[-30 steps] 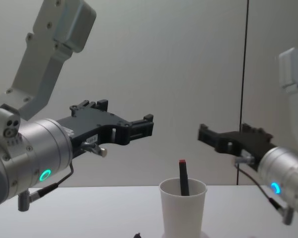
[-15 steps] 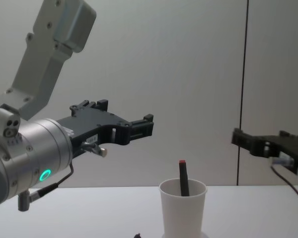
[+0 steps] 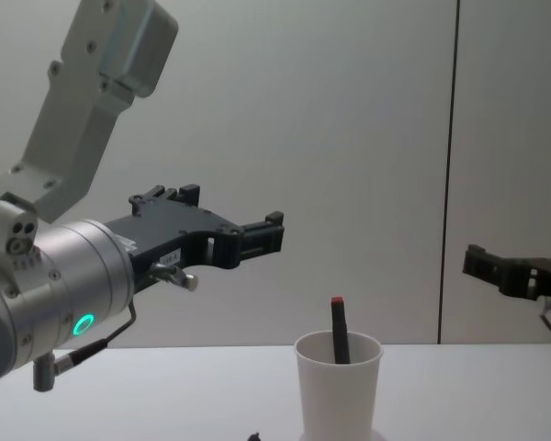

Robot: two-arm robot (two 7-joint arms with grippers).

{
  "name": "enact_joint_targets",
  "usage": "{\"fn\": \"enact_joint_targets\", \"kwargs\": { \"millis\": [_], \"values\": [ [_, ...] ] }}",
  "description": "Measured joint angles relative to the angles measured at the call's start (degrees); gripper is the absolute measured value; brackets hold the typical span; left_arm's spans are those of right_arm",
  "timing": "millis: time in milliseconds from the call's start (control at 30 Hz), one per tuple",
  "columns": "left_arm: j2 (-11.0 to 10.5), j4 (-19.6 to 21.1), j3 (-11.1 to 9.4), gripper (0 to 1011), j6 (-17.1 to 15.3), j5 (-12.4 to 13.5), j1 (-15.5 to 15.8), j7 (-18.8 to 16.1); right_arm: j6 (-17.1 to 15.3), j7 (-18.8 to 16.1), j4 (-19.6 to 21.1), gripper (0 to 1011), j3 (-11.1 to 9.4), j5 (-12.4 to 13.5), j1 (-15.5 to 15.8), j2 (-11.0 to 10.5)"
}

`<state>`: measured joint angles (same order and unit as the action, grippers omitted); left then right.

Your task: Place the pen into the pen holder.

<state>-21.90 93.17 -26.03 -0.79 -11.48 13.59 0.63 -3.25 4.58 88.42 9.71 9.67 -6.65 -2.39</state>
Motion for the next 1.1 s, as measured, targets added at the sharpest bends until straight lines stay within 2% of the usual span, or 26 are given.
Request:
{"fn": "enact_joint_targets", "kwargs": {
  "millis": [333, 500, 833, 1100],
  "values": [
    [-0.06, 0.02, 0.06, 1003, -0.19, -0.18, -0.12, 0.0, -0.89, 0.49, 1.4, 1002, -0.25, 0.24, 0.9, -0.38],
    [-0.52, 0.59, 0.4, 1003, -1.35, -1.47, -0.58, 0.0, -1.1, 0.61, 1.74, 1002, -0.31, 0.32, 1.13, -0.49],
    [-2.11, 2.51, 1.56, 1003, -5.77, -6.54, -2.31, -0.39, -1.35, 0.75, 2.17, 1002, -0.38, 0.4, 1.42, -0.6],
    [-3.31, 3.65, 2.42, 1003, -10.89, -11.0, -3.6, -0.47, -1.46, 0.82, 2.37, 1002, -0.44, 0.44, 1.54, -0.64]
  ]
}}
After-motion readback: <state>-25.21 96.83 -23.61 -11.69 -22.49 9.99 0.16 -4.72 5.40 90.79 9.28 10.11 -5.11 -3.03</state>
